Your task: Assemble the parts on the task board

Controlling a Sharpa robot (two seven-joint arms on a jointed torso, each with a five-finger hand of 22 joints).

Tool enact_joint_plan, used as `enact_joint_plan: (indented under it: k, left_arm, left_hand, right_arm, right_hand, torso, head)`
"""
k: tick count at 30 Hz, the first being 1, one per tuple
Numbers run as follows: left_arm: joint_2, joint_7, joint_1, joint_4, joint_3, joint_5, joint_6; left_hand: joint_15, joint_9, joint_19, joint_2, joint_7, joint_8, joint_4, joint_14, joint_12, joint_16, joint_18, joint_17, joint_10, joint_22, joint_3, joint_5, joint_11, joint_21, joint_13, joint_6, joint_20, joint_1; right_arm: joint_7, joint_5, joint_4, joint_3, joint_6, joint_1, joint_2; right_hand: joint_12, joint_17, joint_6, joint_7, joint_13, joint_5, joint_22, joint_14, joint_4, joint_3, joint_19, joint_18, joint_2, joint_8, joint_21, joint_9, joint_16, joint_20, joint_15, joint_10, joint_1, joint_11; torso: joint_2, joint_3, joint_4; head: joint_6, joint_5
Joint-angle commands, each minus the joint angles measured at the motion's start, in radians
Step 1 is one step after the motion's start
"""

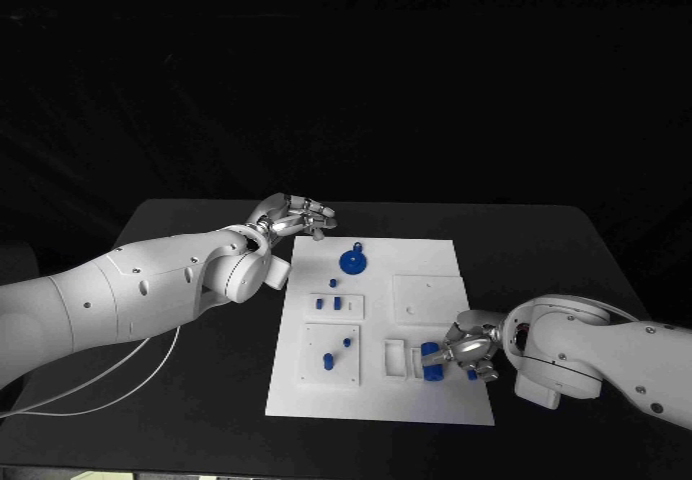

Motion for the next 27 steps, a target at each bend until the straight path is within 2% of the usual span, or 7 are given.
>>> enact_joint_plan:
  k: [1, 9, 17, 21, 27]
  left_arm:
    - [0.002, 0.010, 0.001, 0.005, 0.001, 0.006, 0.013]
    - [0.003, 0.010, 0.001, 0.006, 0.001, 0.006, 0.012]
    - [0.003, 0.009, 0.001, 0.006, 0.001, 0.006, 0.011]
    - [0.003, 0.009, 0.001, 0.006, 0.001, 0.006, 0.011]
    - [0.002, 0.008, 0.001, 0.006, 0.001, 0.006, 0.011]
  left_hand:
    - [0.007, 0.000, -0.002, -0.002, 0.000, 0.003, 0.001, 0.003, -0.005, -0.004, 0.002, 0.001, -0.003, 0.002, -0.004, -0.003, 0.001, -0.005, 0.001, -0.007, -0.002, -0.008]
    - [0.007, 0.000, -0.002, -0.002, 0.000, 0.003, 0.001, 0.003, -0.005, -0.004, 0.002, 0.002, -0.003, 0.002, -0.004, -0.003, 0.001, -0.006, 0.001, -0.008, -0.002, -0.008]
    - [0.007, 0.000, -0.002, -0.002, 0.000, 0.003, 0.002, 0.003, -0.005, -0.005, 0.002, 0.002, -0.003, 0.002, -0.004, -0.003, 0.001, -0.006, 0.001, -0.008, -0.002, -0.008]
    - [0.007, 0.000, -0.002, -0.002, 0.000, 0.003, 0.002, 0.003, -0.005, -0.005, 0.002, 0.003, -0.003, 0.002, -0.004, -0.003, 0.001, -0.006, 0.001, -0.008, -0.003, -0.008]
    - [0.007, 0.000, -0.002, -0.002, 0.000, 0.003, 0.002, 0.003, -0.005, -0.005, 0.002, 0.003, -0.003, 0.003, -0.004, -0.003, 0.001, -0.006, 0.002, -0.008, -0.003, -0.007]
  right_arm:
    - [-0.012, -0.032, -0.011, -0.005, -0.038, -0.010, 0.013]
    - [-0.018, -0.033, -0.021, -0.010, -0.038, -0.014, 0.032]
    - [-0.011, -0.032, -0.017, -0.012, -0.069, -0.014, 0.025]
    - [-0.006, -0.011, -0.005, -0.011, -0.079, -0.014, 0.010]
    - [-0.003, 0.029, 0.026, -0.011, -0.086, 0.000, -0.015]
  right_hand:
    - [0.005, 0.002, -0.007, 0.004, 0.001, -0.005, 0.021, -0.006, 0.005, 0.000, 0.002, 0.070, 0.004, -0.013, 0.006, -0.013, 0.007, -0.007, -0.001, -0.007, -0.009, 0.005]
    - [0.006, 0.005, -0.008, 0.005, 0.003, -0.005, 0.021, -0.005, 0.002, 0.001, 0.000, 0.070, 0.014, -0.015, 0.011, -0.011, 0.007, -0.010, 0.000, -0.007, 0.007, 0.006]
    - [0.007, 0.008, 0.030, -0.004, 0.004, -0.005, 0.022, -0.004, -0.026, 0.028, -0.004, 0.070, 0.071, -0.002, 0.023, -0.002, 0.005, -0.007, -0.006, -0.001, 0.058, -0.002]
    - [0.005, 0.009, 0.057, -0.012, 0.003, -0.005, 0.022, -0.003, -0.061, 0.062, -0.010, 0.070, 0.097, 0.005, 0.029, 0.001, 0.003, -0.002, -0.012, 0.004, 0.093, -0.009]
    - [-0.001, 0.009, 0.090, -0.019, -0.002, -0.005, 0.021, -0.001, -0.090, 0.104, -0.015, 0.070, 0.108, 0.002, 0.042, -0.006, -0.001, 0.012, -0.018, 0.017, 0.071, -0.016]
  torso:
    - [0.000, 0.0010, -0.0006]
    - [-0.001, 0.0009, -0.0017]
    - [-0.001, 0.0008, -0.0020]
    - [-0.001, 0.0011, -0.0012]
    - [-0.001, 0.0006, -0.0021]
  head:
    - [-0.003, 0.002]
    - [-0.006, 0.004]
    - [-0.007, 0.006]
    - [-0.008, 0.007]
    - [-0.008, 0.008]
